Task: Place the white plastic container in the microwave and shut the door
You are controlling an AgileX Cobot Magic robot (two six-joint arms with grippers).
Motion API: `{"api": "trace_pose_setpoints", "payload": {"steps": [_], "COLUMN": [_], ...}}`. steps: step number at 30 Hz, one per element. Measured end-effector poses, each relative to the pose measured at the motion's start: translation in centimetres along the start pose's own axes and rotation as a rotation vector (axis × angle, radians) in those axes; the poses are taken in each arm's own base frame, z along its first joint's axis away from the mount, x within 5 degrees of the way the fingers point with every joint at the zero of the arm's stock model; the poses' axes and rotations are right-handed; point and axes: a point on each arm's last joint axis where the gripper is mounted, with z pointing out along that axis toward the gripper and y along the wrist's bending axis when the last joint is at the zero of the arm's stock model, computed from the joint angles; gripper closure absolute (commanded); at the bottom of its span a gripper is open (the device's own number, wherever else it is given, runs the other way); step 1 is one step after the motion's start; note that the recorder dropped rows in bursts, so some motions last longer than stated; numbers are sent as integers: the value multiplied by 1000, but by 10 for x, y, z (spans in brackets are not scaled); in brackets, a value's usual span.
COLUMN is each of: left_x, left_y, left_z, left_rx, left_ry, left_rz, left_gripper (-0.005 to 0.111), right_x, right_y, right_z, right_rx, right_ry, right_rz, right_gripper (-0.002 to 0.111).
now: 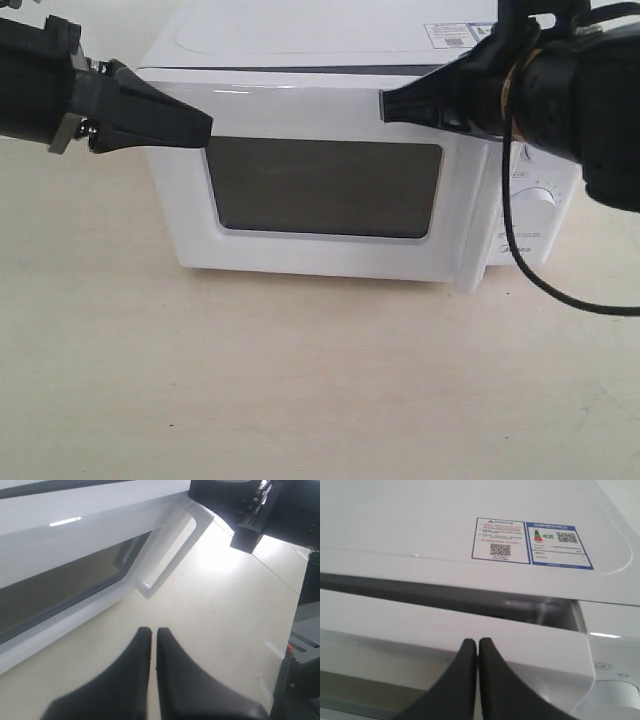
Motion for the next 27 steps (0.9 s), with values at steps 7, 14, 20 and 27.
{"api": "trace_pose_setpoints", "payload": {"steps": [7,14,20,27], "left_x": [0,0,0,2], "left_y": [0,0,0,-3], "left_z": [0,0,0,0], "left_rx": [0,-1,-1,37], "left_ry": [0,-1,-1,27], "left_rz": [0,0,0,7], "left_gripper": [102,102,102,102], "right_x": [4,1,-1,-22], "right_y": [0,-21,-24,-43], "right_z": [9,23,19,-36], "right_rx": [-4,10,5,-32], "right_ry": [9,19,43,-5], "right_rz": [26,88,132,98], "right_gripper": [108,108,108,108]}}
